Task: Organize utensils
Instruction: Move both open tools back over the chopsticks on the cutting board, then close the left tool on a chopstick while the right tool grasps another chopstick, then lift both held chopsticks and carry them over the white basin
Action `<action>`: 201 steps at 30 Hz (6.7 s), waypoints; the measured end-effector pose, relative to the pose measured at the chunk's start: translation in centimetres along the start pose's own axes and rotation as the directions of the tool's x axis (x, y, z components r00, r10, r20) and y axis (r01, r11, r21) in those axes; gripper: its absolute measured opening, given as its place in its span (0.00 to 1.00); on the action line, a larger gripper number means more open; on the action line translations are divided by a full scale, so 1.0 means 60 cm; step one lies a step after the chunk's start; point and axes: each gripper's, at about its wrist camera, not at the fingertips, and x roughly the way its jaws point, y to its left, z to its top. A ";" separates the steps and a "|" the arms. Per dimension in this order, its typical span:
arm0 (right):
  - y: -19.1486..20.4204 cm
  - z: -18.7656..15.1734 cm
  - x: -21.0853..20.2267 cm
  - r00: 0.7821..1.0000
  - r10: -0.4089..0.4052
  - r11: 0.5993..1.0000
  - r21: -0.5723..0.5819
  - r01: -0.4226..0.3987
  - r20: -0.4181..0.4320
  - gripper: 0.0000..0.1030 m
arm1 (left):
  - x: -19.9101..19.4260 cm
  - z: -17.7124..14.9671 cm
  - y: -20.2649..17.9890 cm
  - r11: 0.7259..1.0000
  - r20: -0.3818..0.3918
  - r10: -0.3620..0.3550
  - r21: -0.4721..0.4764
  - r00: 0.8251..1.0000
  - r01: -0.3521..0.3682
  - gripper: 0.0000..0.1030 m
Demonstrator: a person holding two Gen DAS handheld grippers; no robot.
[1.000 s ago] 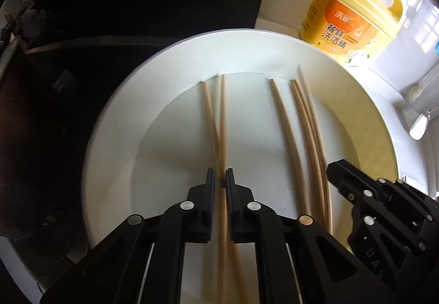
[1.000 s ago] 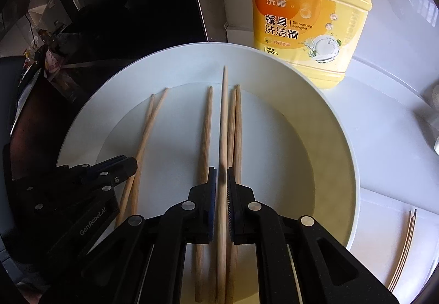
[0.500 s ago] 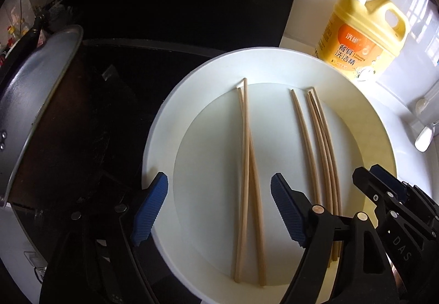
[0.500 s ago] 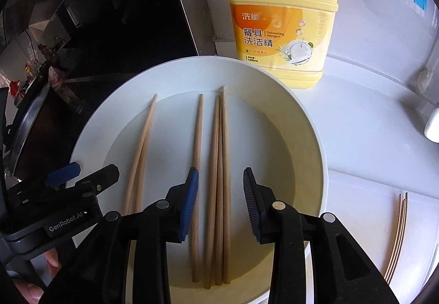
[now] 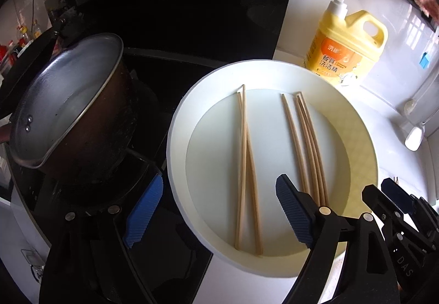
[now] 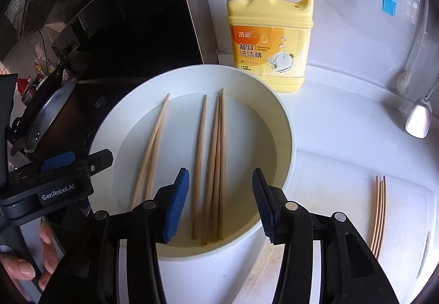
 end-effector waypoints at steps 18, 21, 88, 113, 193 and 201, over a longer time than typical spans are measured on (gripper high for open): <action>-0.089 -0.088 -0.109 0.998 -0.045 0.997 0.062 0.041 0.055 0.54 | -0.078 -0.069 -0.091 0.998 0.024 -0.033 0.057 0.999 0.032 0.85; -0.110 -0.103 -0.125 0.996 -0.061 0.996 0.076 0.057 0.059 0.56 | -0.089 -0.080 -0.113 0.996 0.029 -0.037 0.077 0.999 0.034 0.86; -0.346 -0.222 -0.033 0.955 -0.292 0.948 0.113 0.297 -0.055 0.59 | -0.011 -0.182 -0.387 0.961 -0.068 -0.131 0.236 0.989 0.144 0.92; -0.422 -0.239 -0.063 0.970 -0.243 0.957 0.154 0.244 -0.030 0.38 | 0.052 -0.219 -0.486 0.939 -0.124 -0.142 0.297 0.982 0.173 0.92; -0.158 -0.038 -0.125 0.985 0.069 0.996 0.040 -0.076 0.160 0.06 | -0.115 -0.047 -0.203 0.967 0.168 -0.198 0.195 0.966 0.164 0.07; -0.029 0.036 -0.031 0.981 0.159 0.987 -0.038 -0.155 0.109 0.06 | -0.047 0.025 -0.081 0.986 0.120 -0.141 0.104 0.983 0.129 0.07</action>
